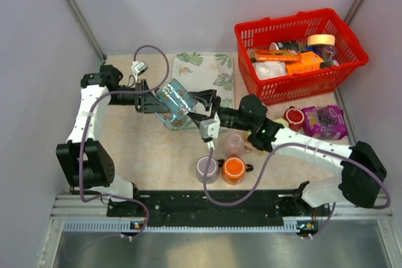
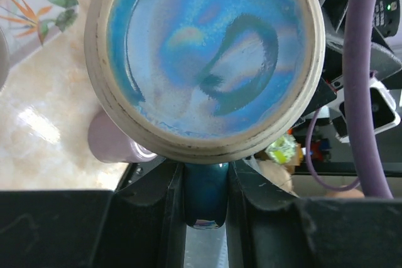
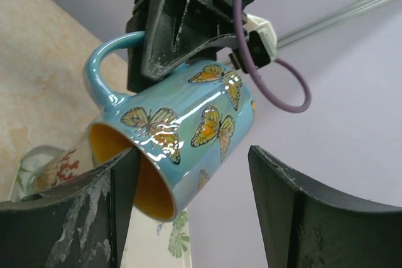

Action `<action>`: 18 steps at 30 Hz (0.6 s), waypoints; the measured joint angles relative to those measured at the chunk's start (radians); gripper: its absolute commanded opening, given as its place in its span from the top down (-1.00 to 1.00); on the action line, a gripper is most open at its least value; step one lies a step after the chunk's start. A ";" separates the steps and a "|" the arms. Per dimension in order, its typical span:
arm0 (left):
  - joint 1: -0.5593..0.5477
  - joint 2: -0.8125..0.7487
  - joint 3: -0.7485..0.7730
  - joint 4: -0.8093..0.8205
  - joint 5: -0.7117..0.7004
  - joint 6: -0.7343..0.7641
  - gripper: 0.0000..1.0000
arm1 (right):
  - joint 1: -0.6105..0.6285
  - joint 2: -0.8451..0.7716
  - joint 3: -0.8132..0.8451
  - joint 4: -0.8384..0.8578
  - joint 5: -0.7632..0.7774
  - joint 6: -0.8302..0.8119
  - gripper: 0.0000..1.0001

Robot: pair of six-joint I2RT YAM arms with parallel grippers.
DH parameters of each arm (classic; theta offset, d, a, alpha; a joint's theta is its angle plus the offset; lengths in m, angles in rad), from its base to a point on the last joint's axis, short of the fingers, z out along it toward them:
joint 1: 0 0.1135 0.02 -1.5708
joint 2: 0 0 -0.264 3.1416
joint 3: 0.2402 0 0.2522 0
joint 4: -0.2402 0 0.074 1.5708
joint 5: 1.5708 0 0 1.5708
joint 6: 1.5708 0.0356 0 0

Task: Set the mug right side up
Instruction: Turn over the cup at the corner of the board.

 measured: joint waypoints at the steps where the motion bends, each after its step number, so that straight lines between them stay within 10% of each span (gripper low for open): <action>1: -0.002 0.000 -0.006 0.000 0.002 -0.016 1.00 | 0.008 0.013 -0.003 0.035 0.017 -0.002 -0.26; 10: -0.063 0.002 -0.082 0.034 0.043 -0.211 1.00 | 0.018 0.080 -0.014 0.148 0.090 0.004 0.51; 13: -0.072 0.002 -0.095 0.042 0.051 -0.290 0.50 | 0.015 0.082 -0.016 0.183 0.107 -0.012 1.00; 18: -0.080 -0.008 -0.100 0.062 0.039 -0.345 0.08 | 0.016 0.082 0.002 0.175 0.155 -0.011 1.00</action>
